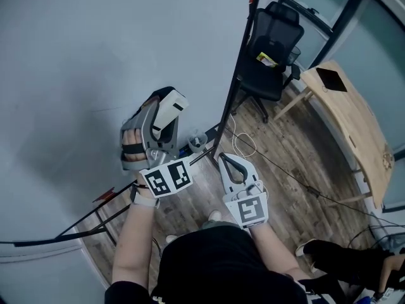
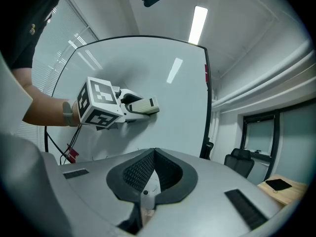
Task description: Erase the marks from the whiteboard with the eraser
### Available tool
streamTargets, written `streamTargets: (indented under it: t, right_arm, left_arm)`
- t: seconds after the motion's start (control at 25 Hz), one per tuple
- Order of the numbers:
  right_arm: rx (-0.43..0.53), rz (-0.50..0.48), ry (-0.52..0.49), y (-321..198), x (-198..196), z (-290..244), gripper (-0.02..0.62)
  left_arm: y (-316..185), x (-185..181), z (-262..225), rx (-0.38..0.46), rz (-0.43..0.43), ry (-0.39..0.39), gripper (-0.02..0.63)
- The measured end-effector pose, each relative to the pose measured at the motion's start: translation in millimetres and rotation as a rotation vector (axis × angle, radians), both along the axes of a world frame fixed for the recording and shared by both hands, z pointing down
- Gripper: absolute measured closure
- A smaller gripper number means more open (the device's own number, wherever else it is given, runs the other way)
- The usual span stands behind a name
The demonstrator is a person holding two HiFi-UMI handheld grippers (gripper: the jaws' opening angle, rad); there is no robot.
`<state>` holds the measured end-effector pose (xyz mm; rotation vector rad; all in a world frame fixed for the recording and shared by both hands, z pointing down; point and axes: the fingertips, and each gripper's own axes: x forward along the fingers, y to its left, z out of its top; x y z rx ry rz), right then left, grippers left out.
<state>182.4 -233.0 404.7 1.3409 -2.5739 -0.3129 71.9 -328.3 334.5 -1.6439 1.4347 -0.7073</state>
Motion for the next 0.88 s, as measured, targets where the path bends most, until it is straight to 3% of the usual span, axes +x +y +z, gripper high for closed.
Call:
streamTargets:
  t: [0.28, 0.48, 0.88]
  right_arm:
    - [0.013, -0.025, 0.003, 14.1, -19.2, -11.7, 0.568]
    - [0.021, -0.056, -0.003, 22.1, -50.1, -15.7, 0.568]
    - [0.039, -0.129, 0.002, 43.4, -112.3, -17.1, 0.567]
  left_arm:
    - [20.4, -21.2, -26.4, 0.025, -0.013, 0.016, 0.342]
    - [38.5, -55.4, -44.6, 0.06, -0.04, 0.038, 0.342]
    - [76.2, -118.3, -74.1, 0.075, -0.081, 0.16, 0.342]
